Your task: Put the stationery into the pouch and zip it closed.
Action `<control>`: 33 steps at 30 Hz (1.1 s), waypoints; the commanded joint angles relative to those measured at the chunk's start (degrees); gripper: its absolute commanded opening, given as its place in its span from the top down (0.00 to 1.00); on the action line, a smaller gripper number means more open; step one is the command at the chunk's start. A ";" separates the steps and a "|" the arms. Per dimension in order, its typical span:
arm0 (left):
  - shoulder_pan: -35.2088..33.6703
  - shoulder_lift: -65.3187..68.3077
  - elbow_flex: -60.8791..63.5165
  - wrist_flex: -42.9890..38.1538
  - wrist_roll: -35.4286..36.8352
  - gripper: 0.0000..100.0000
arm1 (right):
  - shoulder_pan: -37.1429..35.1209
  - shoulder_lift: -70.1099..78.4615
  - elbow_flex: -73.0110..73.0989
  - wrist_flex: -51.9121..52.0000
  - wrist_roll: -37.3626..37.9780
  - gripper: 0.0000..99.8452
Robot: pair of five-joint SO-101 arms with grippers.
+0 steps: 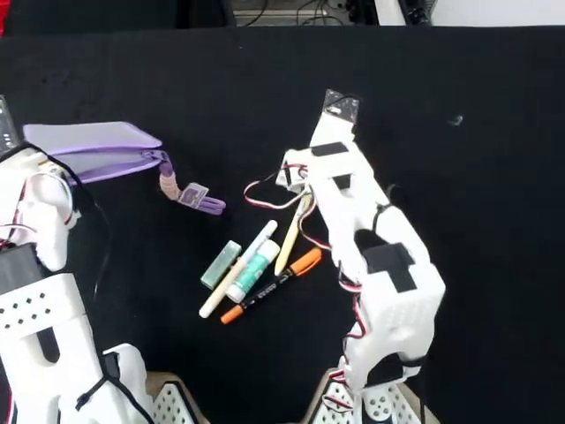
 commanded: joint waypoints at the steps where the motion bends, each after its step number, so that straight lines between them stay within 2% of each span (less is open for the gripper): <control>1: 1.45 -1.58 -0.66 -1.49 1.05 0.97 | -0.35 3.03 -6.46 3.34 -0.35 0.77; 6: 1.45 -1.58 -0.66 -1.41 1.05 0.97 | -0.35 8.57 -13.14 7.30 -0.18 0.99; 9: 1.45 -1.58 -0.66 -1.41 1.05 0.97 | -0.53 11.21 -17.36 11.52 2.81 0.95; 12: 1.80 -1.58 -0.66 -1.41 1.58 0.97 | -0.35 13.49 -21.14 14.95 4.04 0.99; 18: 5.32 -1.58 -1.10 -1.41 3.43 0.97 | 2.55 13.41 -23.60 17.58 11.60 0.99; 26: 15.34 -0.79 -6.99 2.90 3.52 0.97 | 7.74 -0.57 -23.08 23.30 18.99 0.99; 33: 21.85 6.24 -9.45 4.75 3.52 0.97 | 12.13 -12.70 -23.08 26.90 23.30 0.99</control>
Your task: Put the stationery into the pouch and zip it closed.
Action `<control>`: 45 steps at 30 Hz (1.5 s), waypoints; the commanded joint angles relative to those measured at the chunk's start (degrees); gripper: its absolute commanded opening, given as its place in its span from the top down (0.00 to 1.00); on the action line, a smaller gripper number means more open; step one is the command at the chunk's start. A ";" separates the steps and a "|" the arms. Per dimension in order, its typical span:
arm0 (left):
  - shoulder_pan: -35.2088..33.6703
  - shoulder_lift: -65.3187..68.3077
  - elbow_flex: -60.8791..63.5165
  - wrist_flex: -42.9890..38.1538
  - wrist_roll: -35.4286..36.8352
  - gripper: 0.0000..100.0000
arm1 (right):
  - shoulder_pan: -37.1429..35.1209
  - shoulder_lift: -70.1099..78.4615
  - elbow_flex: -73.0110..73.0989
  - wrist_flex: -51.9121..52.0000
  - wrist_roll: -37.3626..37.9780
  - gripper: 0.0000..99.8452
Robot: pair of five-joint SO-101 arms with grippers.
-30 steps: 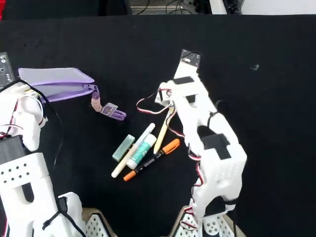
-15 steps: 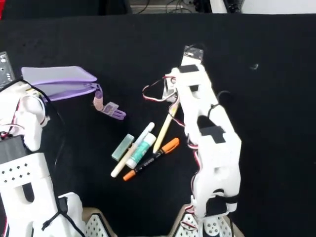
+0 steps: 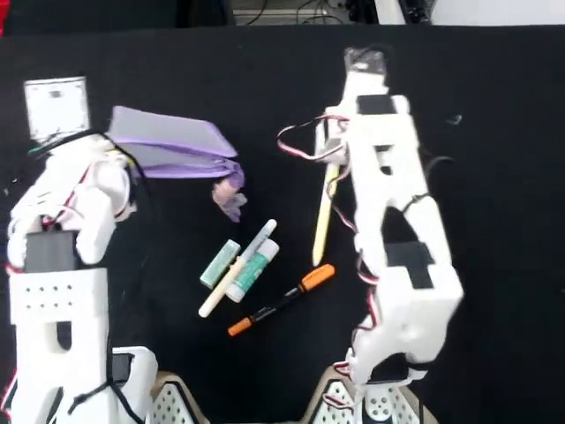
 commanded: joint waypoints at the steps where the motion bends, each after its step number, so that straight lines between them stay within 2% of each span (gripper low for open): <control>1: 3.91 2.29 -4.18 0.26 0.70 0.97 | 3.16 -9.19 -1.63 1.32 1.14 0.99; 10: 8.22 3.08 -2.24 0.26 0.70 0.97 | 4.13 -25.27 -1.54 2.20 1.14 0.99; 16: 9.27 1.23 -0.04 0.09 0.70 0.97 | -1.32 -37.41 2.59 -1.32 1.14 0.99; 20: 8.92 -2.02 0.04 0.44 0.70 0.97 | -6.95 -47.43 11.56 -9.05 1.14 0.99; 23: 8.84 -3.87 1.71 0.00 0.70 0.97 | -9.85 -55.69 21.67 -19.43 1.14 0.99; 27: 8.84 -4.48 3.74 -1.58 0.62 0.97 | -11.60 -67.03 36.79 -35.25 1.14 0.99; 30: 8.84 -4.75 5.41 -3.78 0.62 0.97 | -11.87 -75.47 45.67 -43.34 1.14 0.99; 38: 8.84 -4.40 5.85 -4.92 0.62 0.97 | -16.26 -91.30 53.93 -47.30 1.05 0.99; 41: 8.84 -4.40 5.85 -4.92 0.62 0.97 | -20.75 -93.23 54.73 -48.79 1.14 0.99; 45: 8.75 -4.40 5.85 -4.92 0.62 0.97 | -27.60 -93.67 59.74 -56.35 2.37 0.99</control>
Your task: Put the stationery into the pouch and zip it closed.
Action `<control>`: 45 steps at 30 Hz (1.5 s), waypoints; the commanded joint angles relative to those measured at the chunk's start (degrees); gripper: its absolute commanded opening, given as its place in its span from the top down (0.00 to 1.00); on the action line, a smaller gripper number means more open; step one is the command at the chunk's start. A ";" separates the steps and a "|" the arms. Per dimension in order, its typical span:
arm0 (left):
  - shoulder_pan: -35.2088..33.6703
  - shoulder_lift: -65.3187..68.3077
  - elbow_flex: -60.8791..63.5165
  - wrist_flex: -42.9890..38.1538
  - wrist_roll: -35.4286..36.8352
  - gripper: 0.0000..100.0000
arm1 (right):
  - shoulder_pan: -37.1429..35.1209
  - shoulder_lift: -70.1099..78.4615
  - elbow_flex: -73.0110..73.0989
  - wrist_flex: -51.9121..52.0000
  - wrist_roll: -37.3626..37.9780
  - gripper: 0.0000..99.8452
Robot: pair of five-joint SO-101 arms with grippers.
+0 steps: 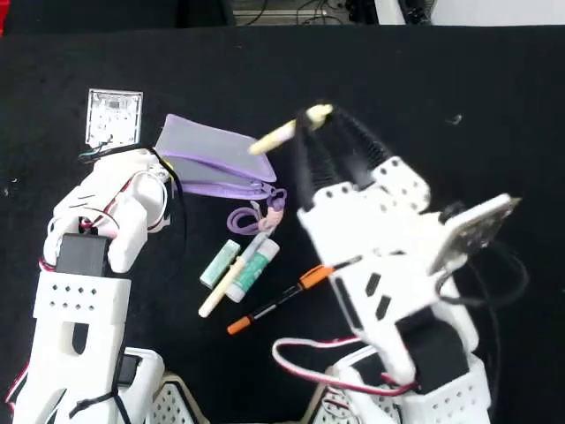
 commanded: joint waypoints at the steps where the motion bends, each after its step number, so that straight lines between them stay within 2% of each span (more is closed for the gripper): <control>1: 0.22 -1.32 -0.75 -1.58 0.62 0.97 | -6.51 -0.92 4.00 -7.65 3.25 0.99; 7: 0.22 -1.32 -0.75 -1.58 0.62 0.97 | -13.98 -1.01 13.41 -17.93 9.58 0.99; 16: 0.22 -1.32 -0.75 -1.58 0.62 0.97 | -14.07 -4.79 15.25 -18.37 9.76 0.99; 22: 0.22 -1.32 -0.75 -1.58 0.62 0.97 | -13.98 -0.84 25.36 -27.43 10.46 0.99; 27: 0.22 -1.32 -0.75 -1.58 0.62 0.97 | -13.98 6.90 29.67 -35.34 20.40 0.97; 29: 0.22 -1.32 -0.84 -1.58 0.62 0.97 | -13.98 9.98 29.49 -36.57 21.98 0.90; 33: 0.22 -1.32 -0.84 -1.58 0.62 0.97 | -14.07 14.02 28.26 -36.22 21.98 0.71; 38: -1.36 -1.32 -0.75 -2.64 0.62 0.97 | -13.98 12.35 26.95 -33.58 22.15 0.72; 45: -7.52 -1.32 -0.75 -4.31 0.70 0.97 | -13.89 0.48 19.12 -12.75 21.98 0.74</control>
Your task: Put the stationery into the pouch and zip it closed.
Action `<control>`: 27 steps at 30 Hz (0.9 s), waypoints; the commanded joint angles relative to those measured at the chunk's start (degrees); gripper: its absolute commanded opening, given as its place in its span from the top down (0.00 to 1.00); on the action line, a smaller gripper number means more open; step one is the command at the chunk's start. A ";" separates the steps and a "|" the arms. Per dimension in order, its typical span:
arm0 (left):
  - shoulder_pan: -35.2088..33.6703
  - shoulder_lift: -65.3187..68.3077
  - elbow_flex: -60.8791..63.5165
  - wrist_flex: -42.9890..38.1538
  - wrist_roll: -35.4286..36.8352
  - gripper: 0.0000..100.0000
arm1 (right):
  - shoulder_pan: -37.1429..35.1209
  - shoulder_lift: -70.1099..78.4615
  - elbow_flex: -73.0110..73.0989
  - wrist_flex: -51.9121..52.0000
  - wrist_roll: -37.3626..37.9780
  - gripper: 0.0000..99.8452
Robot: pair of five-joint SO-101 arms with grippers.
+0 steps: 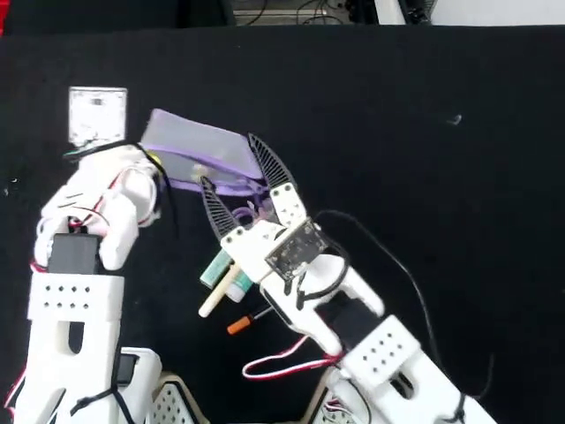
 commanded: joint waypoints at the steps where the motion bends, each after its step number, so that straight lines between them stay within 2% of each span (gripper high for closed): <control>1: -2.95 -1.32 -0.92 -1.85 0.70 0.97 | -0.35 -6.90 -8.04 10.99 0.53 0.74; 6: -10.15 -1.32 -2.24 -1.93 0.70 0.97 | 3.52 -10.51 -16.40 24.70 0.09 0.74; 9: -15.69 -1.32 -3.03 -2.02 0.70 0.97 | 6.24 -8.13 -20.26 29.36 0.00 0.74; 14: -22.02 -1.32 -3.91 -2.02 0.62 0.97 | 7.12 6.11 -25.36 32.09 -5.98 0.74; 18: -26.42 -1.32 -3.30 -4.48 0.62 0.97 | 8.18 20.70 -33.54 41.76 -9.76 0.74; 22: -29.23 -1.23 -3.30 -6.51 0.62 0.97 | 12.92 32.57 -36.97 45.54 -16.62 0.74; 27: -29.05 -1.23 -2.77 -6.86 0.62 0.97 | 15.12 43.47 -35.82 42.11 -31.82 0.74</control>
